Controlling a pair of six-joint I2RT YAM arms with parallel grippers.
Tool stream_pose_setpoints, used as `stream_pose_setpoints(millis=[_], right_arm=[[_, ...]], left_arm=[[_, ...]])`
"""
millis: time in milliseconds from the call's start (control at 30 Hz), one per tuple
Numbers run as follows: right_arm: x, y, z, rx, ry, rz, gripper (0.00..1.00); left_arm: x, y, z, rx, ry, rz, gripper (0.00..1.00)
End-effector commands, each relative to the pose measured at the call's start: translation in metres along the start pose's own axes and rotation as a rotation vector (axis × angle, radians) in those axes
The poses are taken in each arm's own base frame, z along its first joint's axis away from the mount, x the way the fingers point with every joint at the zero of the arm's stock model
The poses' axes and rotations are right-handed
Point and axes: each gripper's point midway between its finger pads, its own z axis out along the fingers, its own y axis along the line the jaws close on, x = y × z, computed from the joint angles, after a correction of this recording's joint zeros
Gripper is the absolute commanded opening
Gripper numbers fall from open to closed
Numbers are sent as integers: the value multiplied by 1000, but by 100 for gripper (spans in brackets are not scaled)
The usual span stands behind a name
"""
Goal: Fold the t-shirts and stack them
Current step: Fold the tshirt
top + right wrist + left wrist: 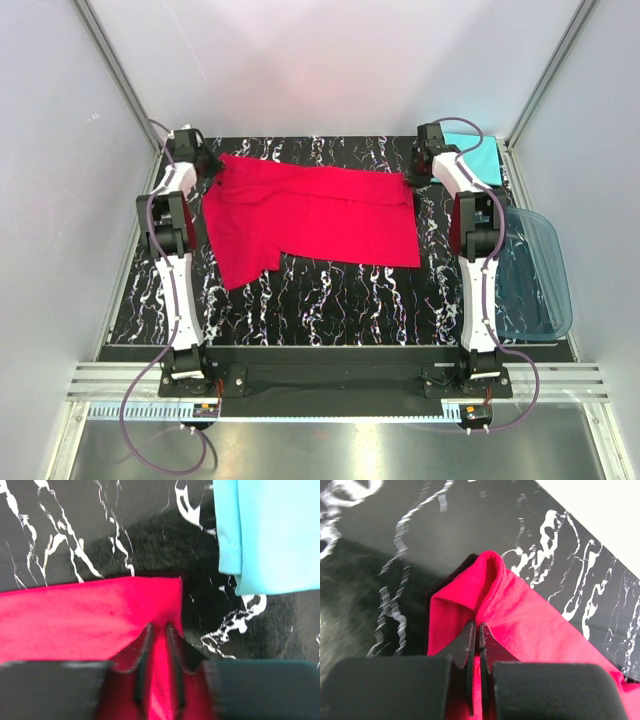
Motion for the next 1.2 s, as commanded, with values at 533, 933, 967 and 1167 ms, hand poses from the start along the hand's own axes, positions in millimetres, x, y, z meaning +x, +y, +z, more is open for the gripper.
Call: stream_pose_setpoints(millis=[533,933,967,1167], right_arm=[[-34,7,-14,40,-22,16,64],[10,7,-158,120,-11,26,73],[41,1,-152,105,62,29,70],[112,51,-152,-69,174,-93,68]], left_arm=[[-74,-21,-68,-5,-151,37,48],[11,14,-221,-364,-133,20,51],[38,19,-229,-347,-77,16,50],[133,7,-225,-256,166,100,55]])
